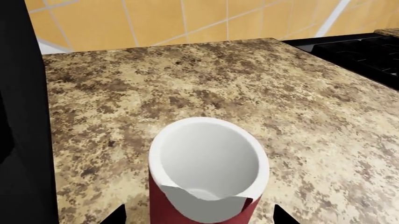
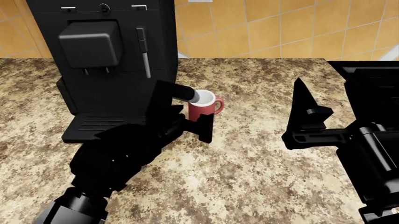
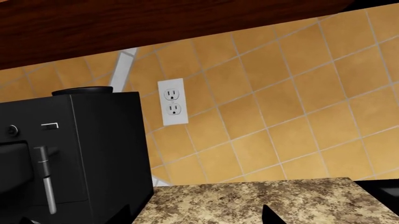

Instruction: Pick the mug from under the coffee machine dispenser and place it on the counter.

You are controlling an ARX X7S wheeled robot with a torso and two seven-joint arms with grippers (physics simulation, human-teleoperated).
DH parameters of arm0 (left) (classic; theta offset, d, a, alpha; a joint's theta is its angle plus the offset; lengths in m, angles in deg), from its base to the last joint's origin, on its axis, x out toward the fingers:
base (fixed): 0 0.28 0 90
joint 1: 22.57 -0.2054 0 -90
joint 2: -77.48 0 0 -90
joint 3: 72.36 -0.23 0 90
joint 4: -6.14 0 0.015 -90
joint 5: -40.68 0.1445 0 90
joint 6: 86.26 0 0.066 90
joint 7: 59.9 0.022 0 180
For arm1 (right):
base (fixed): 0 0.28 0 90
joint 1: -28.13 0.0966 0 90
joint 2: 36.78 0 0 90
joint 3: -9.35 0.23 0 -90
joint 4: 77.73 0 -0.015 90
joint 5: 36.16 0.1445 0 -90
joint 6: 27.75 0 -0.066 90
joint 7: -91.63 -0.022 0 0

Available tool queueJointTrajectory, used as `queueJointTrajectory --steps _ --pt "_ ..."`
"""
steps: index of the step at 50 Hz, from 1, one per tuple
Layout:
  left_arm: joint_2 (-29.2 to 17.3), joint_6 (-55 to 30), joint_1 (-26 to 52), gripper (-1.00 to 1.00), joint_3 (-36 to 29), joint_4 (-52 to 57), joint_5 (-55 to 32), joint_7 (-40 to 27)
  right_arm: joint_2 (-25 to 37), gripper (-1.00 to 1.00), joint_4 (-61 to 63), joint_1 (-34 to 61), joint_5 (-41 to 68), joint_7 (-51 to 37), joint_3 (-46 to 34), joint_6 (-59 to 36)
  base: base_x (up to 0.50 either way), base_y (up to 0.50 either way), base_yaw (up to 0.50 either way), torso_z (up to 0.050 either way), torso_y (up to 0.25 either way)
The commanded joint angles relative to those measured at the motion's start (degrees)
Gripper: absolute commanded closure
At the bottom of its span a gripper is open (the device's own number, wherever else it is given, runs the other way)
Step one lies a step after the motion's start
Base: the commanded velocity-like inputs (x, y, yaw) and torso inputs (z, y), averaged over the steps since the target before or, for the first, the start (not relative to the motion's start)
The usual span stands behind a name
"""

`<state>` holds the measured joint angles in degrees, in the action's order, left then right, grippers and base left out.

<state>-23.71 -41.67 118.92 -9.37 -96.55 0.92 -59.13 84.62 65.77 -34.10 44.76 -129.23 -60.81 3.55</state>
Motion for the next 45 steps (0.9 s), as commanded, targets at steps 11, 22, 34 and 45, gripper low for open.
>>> queueJointTrajectory --steps 11,22,34,45 --pt "-3.9 -8.0 -3.9 -1.0 3.9 16.4 -7.4 -6.9 -0.2 -1.0 -0.3 0.4 -1.0 1.5 -0.9 1.1 0.0 0.0 0.0 0.0 0.0" --pt "-5.5 -10.8 -7.8 -1.0 6.6 24.1 -11.7 -11.0 0.6 -1.0 0.2 -1.0 -0.3 2.0 0.3 1.9 0.0 0.0 0.0 0.0 0.0" --pt "-9.8 -10.8 -13.9 -1.0 10.7 37.0 -14.5 -16.8 1.9 -1.0 0.4 -2.5 -0.1 1.4 -0.3 1.0 0.0 0.0 0.0 0.0 0.0" --pt "-14.7 -7.7 -20.0 -1.0 16.0 46.2 -16.6 -17.0 2.8 -1.0 1.8 -5.6 0.8 1.1 2.4 2.2 0.0 0.0 0.0 0.0 0.0"
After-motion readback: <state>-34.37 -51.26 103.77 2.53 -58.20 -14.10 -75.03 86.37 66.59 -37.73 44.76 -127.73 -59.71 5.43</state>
